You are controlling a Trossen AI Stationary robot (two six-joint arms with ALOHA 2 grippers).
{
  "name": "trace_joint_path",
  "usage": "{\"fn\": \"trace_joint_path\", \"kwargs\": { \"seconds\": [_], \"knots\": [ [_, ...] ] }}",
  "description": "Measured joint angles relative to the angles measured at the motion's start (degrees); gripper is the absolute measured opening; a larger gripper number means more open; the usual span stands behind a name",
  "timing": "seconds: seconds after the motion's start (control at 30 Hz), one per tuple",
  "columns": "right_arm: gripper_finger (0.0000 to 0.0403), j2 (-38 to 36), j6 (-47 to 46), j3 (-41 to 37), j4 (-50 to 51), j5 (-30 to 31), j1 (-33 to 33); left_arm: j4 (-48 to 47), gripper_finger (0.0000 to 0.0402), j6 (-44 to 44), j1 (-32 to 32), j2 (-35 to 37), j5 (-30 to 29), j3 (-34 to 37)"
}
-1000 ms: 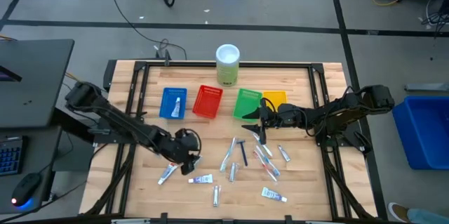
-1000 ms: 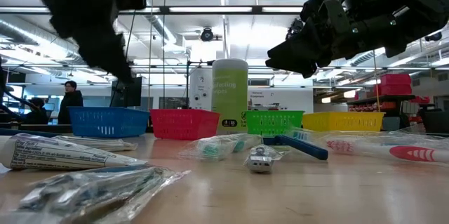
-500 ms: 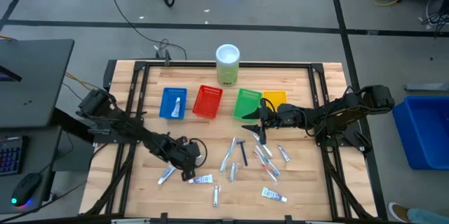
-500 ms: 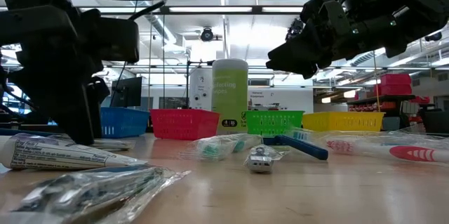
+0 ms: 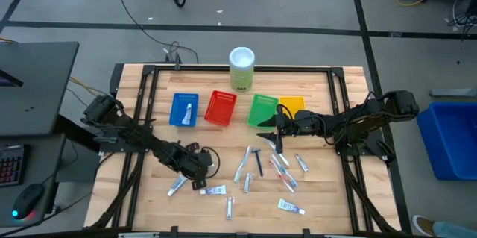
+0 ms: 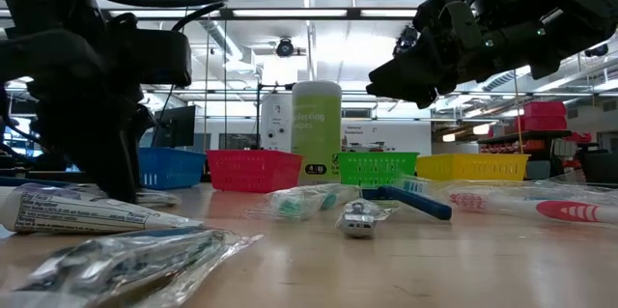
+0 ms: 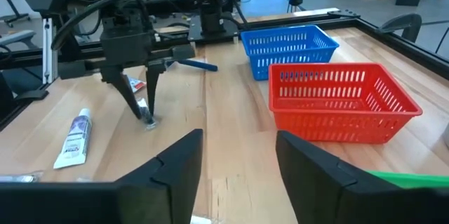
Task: Pick & Place Travel size toiletries
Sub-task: Put the silver nail cutter into the red basket
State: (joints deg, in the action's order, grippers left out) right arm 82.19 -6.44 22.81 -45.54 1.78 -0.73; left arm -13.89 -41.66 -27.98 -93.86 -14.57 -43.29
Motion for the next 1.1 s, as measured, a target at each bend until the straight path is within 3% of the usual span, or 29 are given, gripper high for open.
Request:
{"fn": "trace_joint_path", "kwargs": {
  "seconds": [0.2,0.37,0.53,0.77,1.1],
  "knots": [
    [0.0196,0.00,0.01,0.00,0.15,0.00,0.00,-1.59,0.0048,-1.40,3.03,2.87,-3.25,-1.94],
    [0.0189,0.00,0.01,0.00,0.39,0.00,0.01,-8.60,0.0056,-0.85,7.93,7.98,-12.29,-6.34],
    [0.0184,0.00,0.00,0.00,0.37,0.00,0.02,-9.27,0.0052,7.66,15.03,11.45,-17.90,-10.26],
    [0.0191,0.00,0.02,0.00,0.37,0.02,0.02,-6.15,0.0058,15.24,26.37,10.28,-17.17,-11.93],
    [0.0202,0.08,0.02,-0.03,1.49,0.10,0.02,-3.94,0.0058,16.33,38.11,2.11,-11.50,-12.01]
  ]
}}
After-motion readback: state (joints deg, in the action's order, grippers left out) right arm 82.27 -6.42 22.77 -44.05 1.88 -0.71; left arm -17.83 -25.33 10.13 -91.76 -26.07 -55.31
